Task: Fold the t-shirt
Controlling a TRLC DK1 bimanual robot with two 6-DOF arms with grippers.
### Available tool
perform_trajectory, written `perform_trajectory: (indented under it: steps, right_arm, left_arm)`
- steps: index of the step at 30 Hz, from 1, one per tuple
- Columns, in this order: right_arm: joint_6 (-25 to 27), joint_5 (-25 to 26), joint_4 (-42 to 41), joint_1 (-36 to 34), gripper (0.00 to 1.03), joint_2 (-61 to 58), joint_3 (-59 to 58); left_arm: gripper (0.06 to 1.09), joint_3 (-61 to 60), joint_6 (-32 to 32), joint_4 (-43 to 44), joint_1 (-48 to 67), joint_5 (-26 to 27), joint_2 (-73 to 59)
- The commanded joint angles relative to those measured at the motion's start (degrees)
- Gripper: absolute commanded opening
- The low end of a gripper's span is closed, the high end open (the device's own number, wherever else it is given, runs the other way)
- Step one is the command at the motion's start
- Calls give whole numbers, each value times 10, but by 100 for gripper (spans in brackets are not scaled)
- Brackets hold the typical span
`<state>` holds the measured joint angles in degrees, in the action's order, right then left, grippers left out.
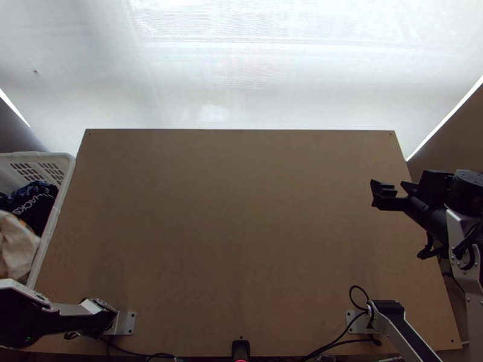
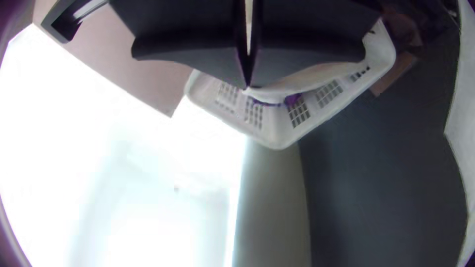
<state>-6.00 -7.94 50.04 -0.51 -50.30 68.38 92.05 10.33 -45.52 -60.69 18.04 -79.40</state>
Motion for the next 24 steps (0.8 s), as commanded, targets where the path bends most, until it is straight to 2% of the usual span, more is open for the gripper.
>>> perform_trajectory:
  steps: [1, 4, 7, 11, 13, 15, 24]
  right_arm:
    - [0, -1, -3, 1, 99, 11, -8]
    - [5, -1, -3, -1, 99, 21, -18]
    - [3, -1, -6, -1, 99, 31, -29]
    - [2, -1, -10, -1, 99, 38, -35]
    - [1, -3, -11, 0, 99, 42, -39]
    - [1, -7, -11, 4, 99, 56, -51]
    - [2, -16, -9, 4, 99, 100, -98]
  left_arm:
    - [10, 128, -181, -44, 36, 97, 88]
    - [10, 146, -258, -55, 76, 129, 115]
    - [10, 117, -294, -78, 166, 128, 152]
    - [10, 40, -368, -44, 331, 108, 196]
    - [10, 13, -377, -28, 424, 100, 211]
    - [10, -52, -393, 35, 546, 65, 234]
    - [10, -194, -381, 159, 857, -112, 207]
